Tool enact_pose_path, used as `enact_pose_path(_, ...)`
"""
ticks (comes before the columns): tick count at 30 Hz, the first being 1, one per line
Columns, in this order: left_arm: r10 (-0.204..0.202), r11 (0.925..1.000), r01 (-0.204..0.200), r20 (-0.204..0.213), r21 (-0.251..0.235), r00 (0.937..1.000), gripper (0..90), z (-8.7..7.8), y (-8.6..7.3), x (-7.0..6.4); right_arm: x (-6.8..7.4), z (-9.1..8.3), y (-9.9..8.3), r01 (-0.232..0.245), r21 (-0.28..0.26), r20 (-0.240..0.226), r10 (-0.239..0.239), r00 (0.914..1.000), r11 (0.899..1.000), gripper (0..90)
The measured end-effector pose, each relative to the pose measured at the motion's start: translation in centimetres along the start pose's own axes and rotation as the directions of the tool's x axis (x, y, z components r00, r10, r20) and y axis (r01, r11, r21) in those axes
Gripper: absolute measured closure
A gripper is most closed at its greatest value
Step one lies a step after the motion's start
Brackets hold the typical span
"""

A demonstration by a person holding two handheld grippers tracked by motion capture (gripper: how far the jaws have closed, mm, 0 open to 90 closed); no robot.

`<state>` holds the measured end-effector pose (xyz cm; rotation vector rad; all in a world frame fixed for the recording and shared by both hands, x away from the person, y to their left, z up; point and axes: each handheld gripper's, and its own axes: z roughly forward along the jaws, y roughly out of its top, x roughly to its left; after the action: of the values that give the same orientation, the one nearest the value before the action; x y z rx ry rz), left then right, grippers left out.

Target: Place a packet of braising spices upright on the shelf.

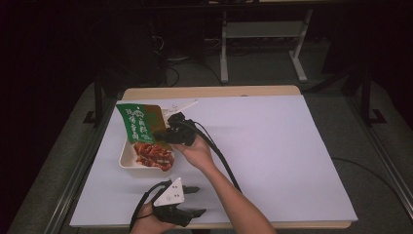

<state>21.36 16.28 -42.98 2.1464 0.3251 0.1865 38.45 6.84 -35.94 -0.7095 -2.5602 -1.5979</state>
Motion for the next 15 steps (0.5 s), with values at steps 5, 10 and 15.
enact_pose_path(5, -0.003, 1.0000, 0.003, -0.003, -0.006, 1.0000, 33.1, -0.1, 0.0, 0.1, -0.1, -0.1, -0.4, -0.021, -0.046, -0.021, 0.020, 0.9996, 0.999, 89.6)
enact_pose_path(10, -0.010, 0.9999, 0.010, -0.006, -0.008, 0.9999, 33.0, -0.3, 0.0, 0.3, 0.3, -0.5, -1.0, -0.033, -0.122, -0.067, 0.025, 0.9975, 0.992, 89.7)
enact_pose_path(15, -0.008, 0.9999, 0.008, -0.005, -0.007, 1.0000, 33.1, -0.2, 0.0, 0.2, 0.4, 0.0, -1.2, -0.043, -0.132, -0.077, 0.033, 0.9965, 0.990, 89.7)
